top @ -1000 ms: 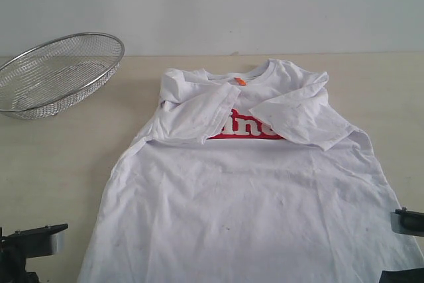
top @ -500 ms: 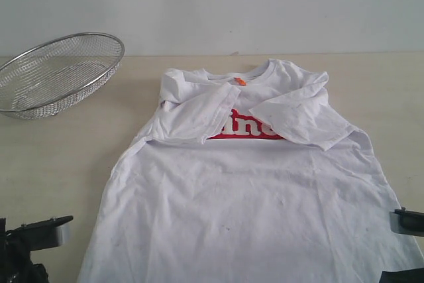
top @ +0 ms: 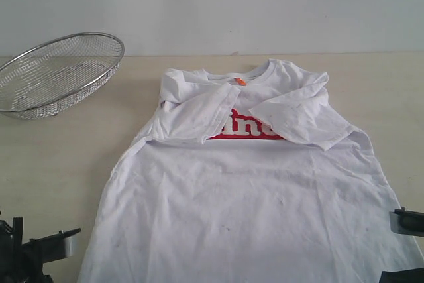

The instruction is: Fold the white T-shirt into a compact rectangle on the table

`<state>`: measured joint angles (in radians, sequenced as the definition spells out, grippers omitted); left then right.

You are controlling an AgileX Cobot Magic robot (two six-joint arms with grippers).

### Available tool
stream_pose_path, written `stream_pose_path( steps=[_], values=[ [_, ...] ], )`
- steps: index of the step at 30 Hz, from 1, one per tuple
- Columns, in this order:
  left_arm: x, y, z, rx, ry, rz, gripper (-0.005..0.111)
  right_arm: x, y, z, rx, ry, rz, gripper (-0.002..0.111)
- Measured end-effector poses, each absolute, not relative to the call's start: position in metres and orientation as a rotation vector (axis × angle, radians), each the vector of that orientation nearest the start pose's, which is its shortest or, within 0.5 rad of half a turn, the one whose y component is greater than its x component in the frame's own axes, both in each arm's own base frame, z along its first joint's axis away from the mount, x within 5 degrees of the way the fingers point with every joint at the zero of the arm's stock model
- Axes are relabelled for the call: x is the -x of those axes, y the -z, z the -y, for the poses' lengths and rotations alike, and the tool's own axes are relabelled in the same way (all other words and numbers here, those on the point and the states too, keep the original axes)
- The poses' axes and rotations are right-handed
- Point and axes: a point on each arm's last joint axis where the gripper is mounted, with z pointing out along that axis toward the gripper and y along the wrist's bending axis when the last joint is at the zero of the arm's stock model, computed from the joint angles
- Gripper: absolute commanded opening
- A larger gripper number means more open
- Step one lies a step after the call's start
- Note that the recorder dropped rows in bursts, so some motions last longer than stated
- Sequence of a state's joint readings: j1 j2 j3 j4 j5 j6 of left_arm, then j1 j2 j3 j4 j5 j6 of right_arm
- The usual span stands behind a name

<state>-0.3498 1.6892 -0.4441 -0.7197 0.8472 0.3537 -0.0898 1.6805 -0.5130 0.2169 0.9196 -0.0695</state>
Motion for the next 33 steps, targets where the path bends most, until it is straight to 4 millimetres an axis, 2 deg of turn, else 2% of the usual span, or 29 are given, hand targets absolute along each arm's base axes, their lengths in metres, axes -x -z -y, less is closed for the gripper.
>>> stream_pose_path(
  steps=[4,10,18,20,23,28,33],
  values=[
    [-0.144,-0.102,0.1,-0.172,0.753,-3.463,0.049,-0.171,-0.107,0.0,-0.335,-0.318,-3.525,0.0],
    [-0.147,-0.101,0.101,-0.155,0.738,-3.435,0.031,-0.171,-0.107,0.0,-0.335,-0.318,-3.525,0.0],
    [-0.152,-0.1,0.104,-0.176,0.783,-3.356,0.028,-0.171,-0.107,0.0,-0.338,-0.32,-3.522,0.0],
    [-0.153,-0.1,0.104,-0.187,0.789,-3.337,0.021,-0.171,-0.107,0.0,-0.338,-0.32,-3.522,0.0],
    [-0.155,-0.099,0.104,-0.207,0.781,-3.311,0.004,-0.171,-0.107,-0.001,-0.342,-0.323,-3.521,0.0],
    [-0.158,-0.098,0.104,-0.258,0.765,-3.27,0.005,-0.175,-0.107,-0.007,-0.328,-0.45,-3.477,0.0],
    [-0.164,-0.105,0.102,-0.284,0.706,-3.173,0.005,-0.186,-0.118,-0.006,-0.274,-0.449,-3.382,0.0]
  ],
)
